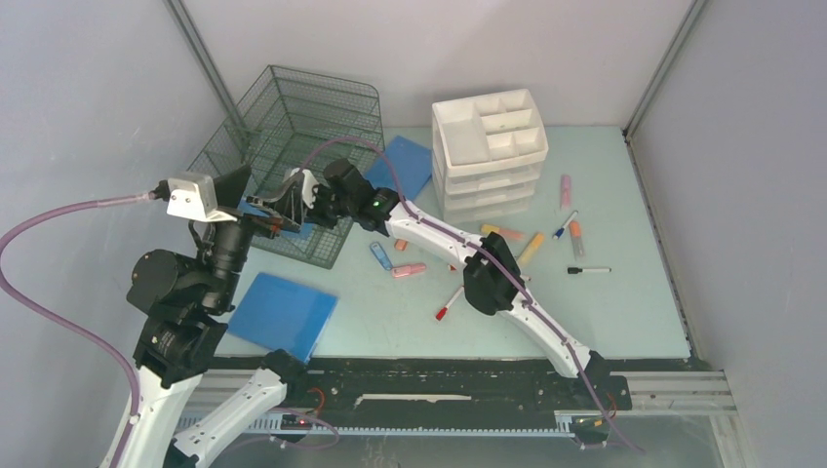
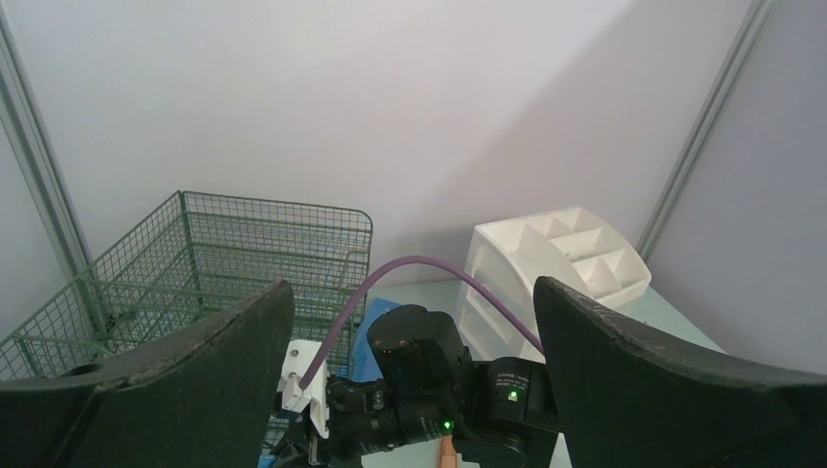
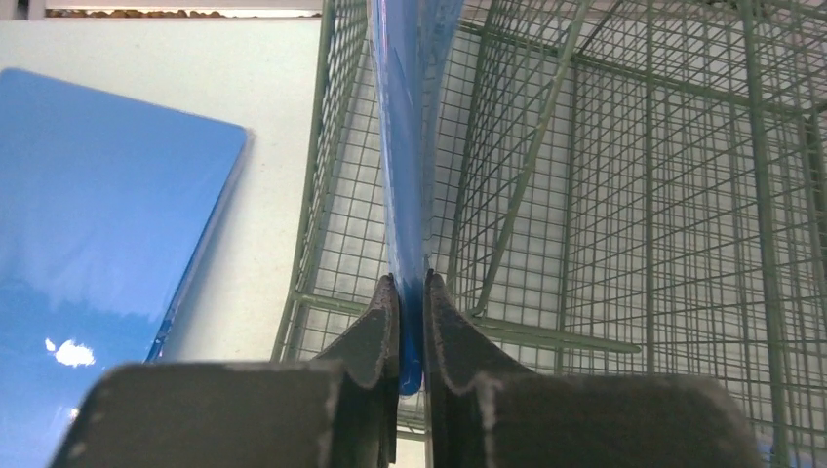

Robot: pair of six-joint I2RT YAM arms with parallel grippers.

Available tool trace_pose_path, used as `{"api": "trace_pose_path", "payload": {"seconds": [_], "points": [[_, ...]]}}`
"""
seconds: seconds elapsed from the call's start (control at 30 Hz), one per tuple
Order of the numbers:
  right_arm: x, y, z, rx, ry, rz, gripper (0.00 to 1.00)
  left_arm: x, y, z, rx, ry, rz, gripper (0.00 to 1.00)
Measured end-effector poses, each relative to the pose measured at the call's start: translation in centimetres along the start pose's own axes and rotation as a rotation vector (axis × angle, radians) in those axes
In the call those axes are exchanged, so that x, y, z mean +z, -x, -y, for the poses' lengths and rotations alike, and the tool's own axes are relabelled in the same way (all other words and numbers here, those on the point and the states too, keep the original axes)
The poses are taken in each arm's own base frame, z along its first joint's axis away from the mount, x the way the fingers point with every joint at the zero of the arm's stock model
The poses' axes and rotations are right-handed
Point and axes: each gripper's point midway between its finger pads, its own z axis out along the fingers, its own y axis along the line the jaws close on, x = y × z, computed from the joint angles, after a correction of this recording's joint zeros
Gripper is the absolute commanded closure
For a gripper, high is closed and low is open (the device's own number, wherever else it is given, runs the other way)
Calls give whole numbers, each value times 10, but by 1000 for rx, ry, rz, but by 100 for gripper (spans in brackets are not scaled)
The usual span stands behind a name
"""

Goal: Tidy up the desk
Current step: Place the folder in the storage box.

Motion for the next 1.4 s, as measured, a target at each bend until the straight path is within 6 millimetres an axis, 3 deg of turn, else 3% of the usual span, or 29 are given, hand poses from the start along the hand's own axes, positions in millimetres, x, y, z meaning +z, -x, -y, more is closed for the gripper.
{"api": "trace_pose_path", "payload": {"seconds": [0.1,1.4], "points": [[0,-1,4,-3,-28,-9,100,0,1,0,-1,0,2,0],[-22,18,4,-7,-130,-86,97,-5,7,-1,-3,-5,24,0]]}}
